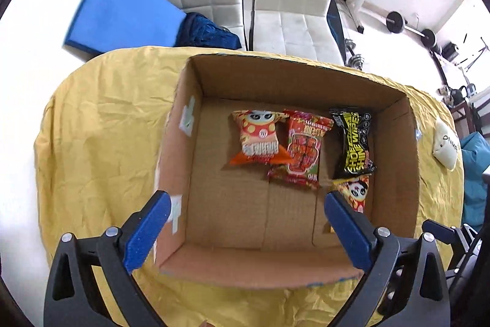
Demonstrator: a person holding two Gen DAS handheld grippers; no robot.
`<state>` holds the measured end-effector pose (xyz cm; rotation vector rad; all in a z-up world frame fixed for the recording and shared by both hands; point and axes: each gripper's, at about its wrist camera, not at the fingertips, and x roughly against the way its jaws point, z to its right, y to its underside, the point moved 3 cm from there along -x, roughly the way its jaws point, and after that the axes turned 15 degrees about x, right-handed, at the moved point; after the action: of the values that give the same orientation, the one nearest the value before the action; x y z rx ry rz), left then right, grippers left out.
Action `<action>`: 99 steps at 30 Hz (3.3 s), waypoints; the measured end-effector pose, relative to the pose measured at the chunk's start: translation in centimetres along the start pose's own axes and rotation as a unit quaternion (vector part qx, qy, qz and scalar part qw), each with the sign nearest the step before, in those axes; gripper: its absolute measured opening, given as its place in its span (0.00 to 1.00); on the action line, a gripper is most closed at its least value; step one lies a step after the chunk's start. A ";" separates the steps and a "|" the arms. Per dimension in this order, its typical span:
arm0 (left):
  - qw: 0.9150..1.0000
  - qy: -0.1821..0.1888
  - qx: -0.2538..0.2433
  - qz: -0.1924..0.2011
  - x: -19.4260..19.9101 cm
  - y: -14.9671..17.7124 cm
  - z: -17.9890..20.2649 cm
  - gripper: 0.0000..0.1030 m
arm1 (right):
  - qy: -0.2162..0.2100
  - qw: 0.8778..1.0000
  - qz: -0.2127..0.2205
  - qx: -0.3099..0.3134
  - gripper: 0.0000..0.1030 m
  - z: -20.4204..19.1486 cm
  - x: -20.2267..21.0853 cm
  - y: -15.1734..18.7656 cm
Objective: Organize soft objects
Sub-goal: 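Open both tools to release the panda bags and lift out, then grasp the white NMAX pouch with the right tool while the left tool grasps the blue wipes pack, then lift and carry the white pouch and blue wipes pack over the cardboard box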
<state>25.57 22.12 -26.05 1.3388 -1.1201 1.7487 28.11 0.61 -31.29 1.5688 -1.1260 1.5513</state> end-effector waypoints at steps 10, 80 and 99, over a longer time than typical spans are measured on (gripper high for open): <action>1.000 0.002 0.000 0.029 4.6 3.0 -0.9 1.00 | -0.008 0.998 0.060 -0.010 1.00 0.0 6.7 3.4; 0.956 -0.014 -0.138 -0.259 -20.7 2.6 36.1 0.67 | -0.080 0.965 -0.103 -0.225 0.77 43.2 -9.0 5.0; 0.942 -0.035 -0.172 -0.285 -23.0 8.6 32.7 0.65 | -0.054 0.965 -0.122 -0.224 0.78 41.7 -12.3 5.2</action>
<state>37.11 -11.25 -46.70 1.3375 -0.9001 1.0410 42.17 -37.46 -47.62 1.4256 -1.1905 0.9765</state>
